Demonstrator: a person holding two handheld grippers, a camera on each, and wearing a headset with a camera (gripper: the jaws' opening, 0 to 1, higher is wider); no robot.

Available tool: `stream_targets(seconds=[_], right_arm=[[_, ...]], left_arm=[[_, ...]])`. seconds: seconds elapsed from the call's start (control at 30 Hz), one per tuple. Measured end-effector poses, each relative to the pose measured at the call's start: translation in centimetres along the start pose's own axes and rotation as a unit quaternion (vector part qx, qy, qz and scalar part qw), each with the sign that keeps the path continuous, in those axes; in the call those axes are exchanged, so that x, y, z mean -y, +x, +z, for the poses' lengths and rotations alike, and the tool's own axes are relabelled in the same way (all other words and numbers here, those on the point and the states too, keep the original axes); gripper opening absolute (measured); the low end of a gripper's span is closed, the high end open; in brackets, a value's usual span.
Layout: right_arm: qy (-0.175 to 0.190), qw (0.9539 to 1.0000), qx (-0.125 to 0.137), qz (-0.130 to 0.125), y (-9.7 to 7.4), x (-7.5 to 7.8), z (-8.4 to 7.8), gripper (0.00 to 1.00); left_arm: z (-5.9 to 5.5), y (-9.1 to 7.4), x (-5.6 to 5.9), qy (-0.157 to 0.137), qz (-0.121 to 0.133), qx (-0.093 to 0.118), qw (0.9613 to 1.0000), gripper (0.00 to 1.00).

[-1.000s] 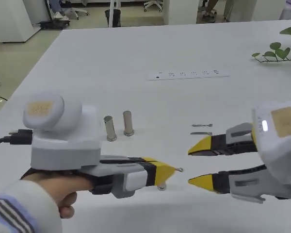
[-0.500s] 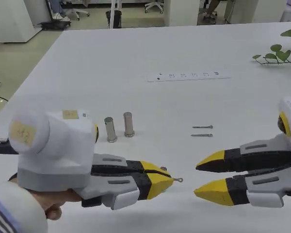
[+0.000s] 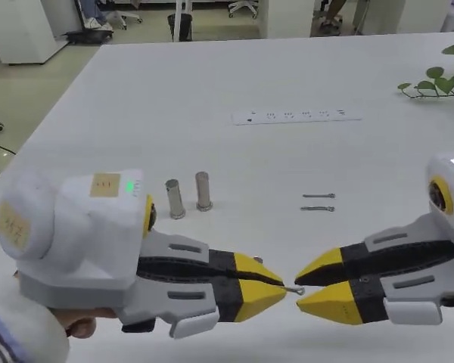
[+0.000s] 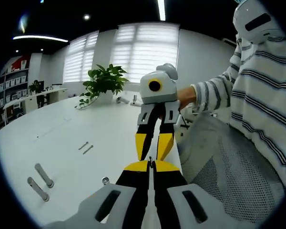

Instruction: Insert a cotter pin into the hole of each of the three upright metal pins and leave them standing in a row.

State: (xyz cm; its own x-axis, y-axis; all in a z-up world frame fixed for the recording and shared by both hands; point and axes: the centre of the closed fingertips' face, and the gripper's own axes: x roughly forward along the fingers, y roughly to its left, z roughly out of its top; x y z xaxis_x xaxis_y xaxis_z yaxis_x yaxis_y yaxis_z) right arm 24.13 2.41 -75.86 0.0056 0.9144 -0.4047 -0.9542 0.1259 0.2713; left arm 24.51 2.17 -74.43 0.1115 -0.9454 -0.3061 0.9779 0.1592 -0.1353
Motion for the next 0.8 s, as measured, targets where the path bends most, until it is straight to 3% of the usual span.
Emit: stream_targets(seconds=[0.27, 0.8], right_arm=[[-0.013, 0.9996, -0.016, 0.017, 0.3, -0.7, -0.4, 0.06], [-0.047, 0.9965, -0.058, 0.038, -0.1, -1.4, -0.7, 0.04]], left_arm=[[-0.3, 0.2, 0.4, 0.000, -0.013, -0.004, 0.9999, 0.00], [-1.5, 0.5, 0.9, -0.005, -0.030, -0.028, 0.9992, 0.00]])
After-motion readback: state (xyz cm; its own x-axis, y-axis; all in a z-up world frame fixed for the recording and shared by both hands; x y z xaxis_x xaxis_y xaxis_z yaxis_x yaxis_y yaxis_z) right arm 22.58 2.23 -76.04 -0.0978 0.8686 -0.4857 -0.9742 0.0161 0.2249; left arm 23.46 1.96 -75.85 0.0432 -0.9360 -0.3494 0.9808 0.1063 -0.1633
